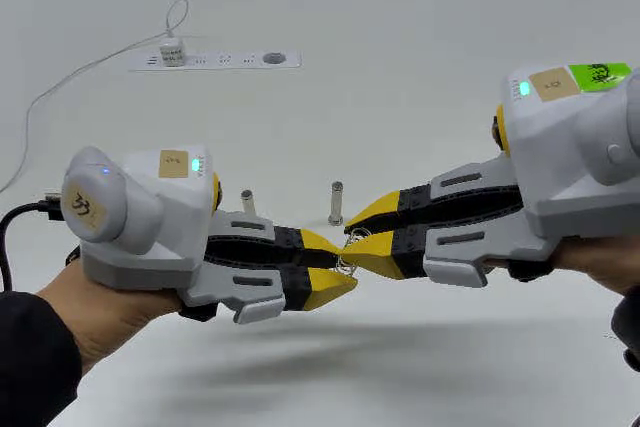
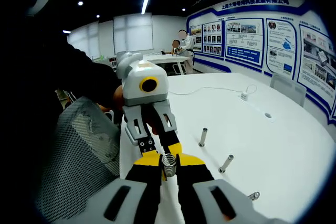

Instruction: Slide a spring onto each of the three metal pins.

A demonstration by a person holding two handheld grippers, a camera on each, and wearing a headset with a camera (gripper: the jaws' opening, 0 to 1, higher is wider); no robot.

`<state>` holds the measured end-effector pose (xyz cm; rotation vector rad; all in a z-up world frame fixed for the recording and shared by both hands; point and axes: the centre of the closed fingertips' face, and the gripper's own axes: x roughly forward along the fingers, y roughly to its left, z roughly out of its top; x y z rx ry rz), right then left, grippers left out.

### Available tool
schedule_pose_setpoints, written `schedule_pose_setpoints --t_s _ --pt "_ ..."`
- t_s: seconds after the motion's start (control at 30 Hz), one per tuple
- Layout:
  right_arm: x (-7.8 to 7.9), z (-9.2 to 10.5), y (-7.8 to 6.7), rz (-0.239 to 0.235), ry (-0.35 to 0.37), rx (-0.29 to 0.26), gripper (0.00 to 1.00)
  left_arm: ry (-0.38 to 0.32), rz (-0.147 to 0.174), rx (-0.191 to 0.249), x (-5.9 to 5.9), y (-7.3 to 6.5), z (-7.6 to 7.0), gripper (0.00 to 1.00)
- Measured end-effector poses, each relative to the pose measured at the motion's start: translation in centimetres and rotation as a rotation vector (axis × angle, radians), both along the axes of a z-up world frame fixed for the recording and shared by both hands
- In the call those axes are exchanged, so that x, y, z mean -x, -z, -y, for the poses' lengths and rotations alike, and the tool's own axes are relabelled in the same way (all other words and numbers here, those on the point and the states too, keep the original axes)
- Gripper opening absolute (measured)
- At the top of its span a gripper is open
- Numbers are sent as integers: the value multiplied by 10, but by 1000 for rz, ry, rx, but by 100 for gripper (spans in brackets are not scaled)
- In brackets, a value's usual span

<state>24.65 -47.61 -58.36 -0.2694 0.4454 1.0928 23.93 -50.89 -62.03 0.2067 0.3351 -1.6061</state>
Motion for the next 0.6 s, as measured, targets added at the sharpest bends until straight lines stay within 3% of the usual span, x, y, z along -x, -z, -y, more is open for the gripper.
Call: schedule_pose_setpoints --t_s 0.2,0.6 --pt "-2 -4 1 22 -8 22 11 7 6 -3 1 1 5 11" --pt "-23 11 -10 64 72 5 11 -31 11 -10 -6 1 -2 20"
